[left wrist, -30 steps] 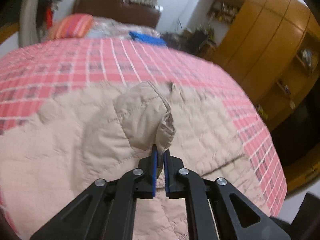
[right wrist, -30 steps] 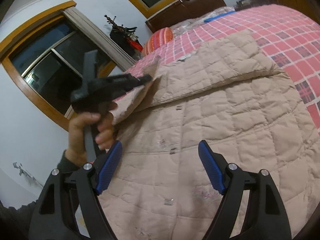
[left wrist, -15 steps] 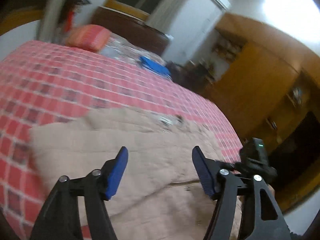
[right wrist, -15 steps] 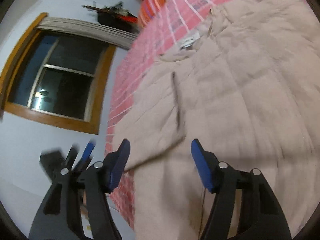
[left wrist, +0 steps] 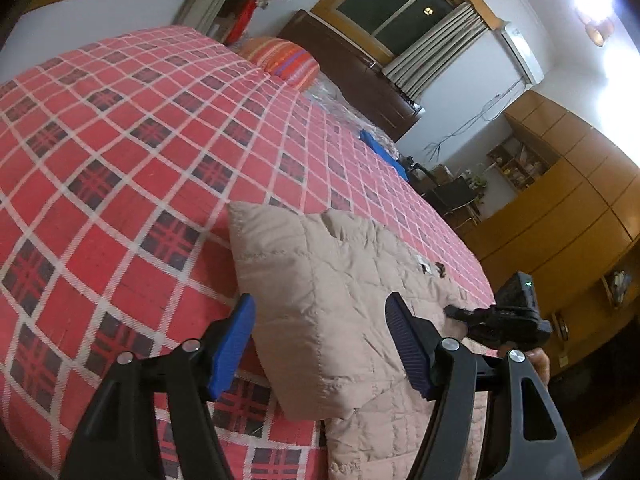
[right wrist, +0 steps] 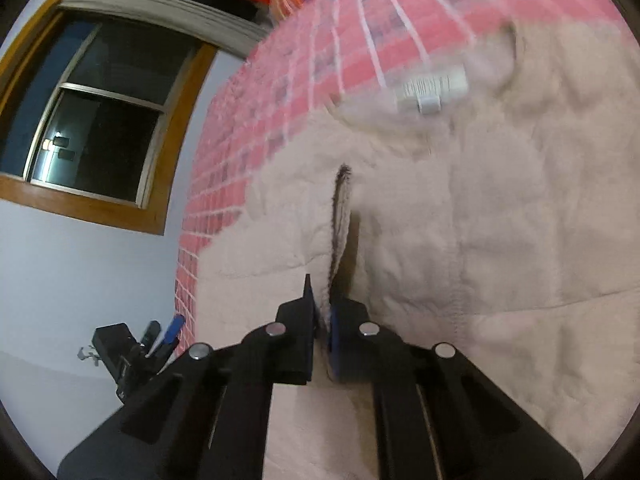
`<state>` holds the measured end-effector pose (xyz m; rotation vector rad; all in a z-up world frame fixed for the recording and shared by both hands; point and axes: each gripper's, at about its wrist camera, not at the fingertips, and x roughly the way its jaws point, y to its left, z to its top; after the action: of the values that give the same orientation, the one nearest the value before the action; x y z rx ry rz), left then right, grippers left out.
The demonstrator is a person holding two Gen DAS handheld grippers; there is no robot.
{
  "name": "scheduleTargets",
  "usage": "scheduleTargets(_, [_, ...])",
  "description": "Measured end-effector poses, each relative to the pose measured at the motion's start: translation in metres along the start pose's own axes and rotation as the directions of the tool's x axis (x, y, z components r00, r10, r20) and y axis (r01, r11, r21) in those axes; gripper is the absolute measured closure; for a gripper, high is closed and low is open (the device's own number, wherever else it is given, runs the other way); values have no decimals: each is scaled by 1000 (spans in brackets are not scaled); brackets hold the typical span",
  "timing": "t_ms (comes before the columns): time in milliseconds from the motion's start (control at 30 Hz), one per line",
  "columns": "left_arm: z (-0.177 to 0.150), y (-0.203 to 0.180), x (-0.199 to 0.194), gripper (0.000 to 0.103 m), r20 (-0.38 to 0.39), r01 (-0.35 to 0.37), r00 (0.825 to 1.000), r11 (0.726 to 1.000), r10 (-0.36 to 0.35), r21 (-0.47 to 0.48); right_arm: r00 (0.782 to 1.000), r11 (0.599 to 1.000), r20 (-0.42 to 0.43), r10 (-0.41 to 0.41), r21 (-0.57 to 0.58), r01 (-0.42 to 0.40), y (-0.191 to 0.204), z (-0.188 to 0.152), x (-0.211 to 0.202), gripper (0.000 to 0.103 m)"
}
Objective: Fold large clothes
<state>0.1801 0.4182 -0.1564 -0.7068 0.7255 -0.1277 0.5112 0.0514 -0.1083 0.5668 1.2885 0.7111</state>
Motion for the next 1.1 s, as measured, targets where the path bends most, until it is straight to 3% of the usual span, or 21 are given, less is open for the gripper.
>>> scheduleTargets(167, [5,-24,12,35,-14,35,999,998,-34,44,984,997,171,-48,-59,58,19,13,-83,99])
scheduleTargets(267, [6,-44,22,35,-27,68,997,994,-66,81,950,990,298,-92,-78,121,19,9,-141,99])
scheduleTargets(400, [4,-66,45,35,-66,115,992,986,-107,123,914,986,386,-128,-50,159,-9,-6,-183,99])
scheduleTargets(567, [-3,-81,85,35,-150,135,982,978,-111,158,915,985,364,-174,61,164,-72,-17,-169,99])
scheduleTargets(733, [-13,-83,123,37,-221,91,974,976,-46,197,926,978,320,-198,133,163,-120,-28,-139,99])
scheduleTargets(1033, [-16,-76,141,37,-284,67,959,974,-3,217,934,962,250,-254,170,216,-158,-31,-97,95])
scheduleTargets(1100, [-3,-81,129,37,-269,91,963,973,-31,213,928,963,273,-254,158,217,-149,-32,-107,88])
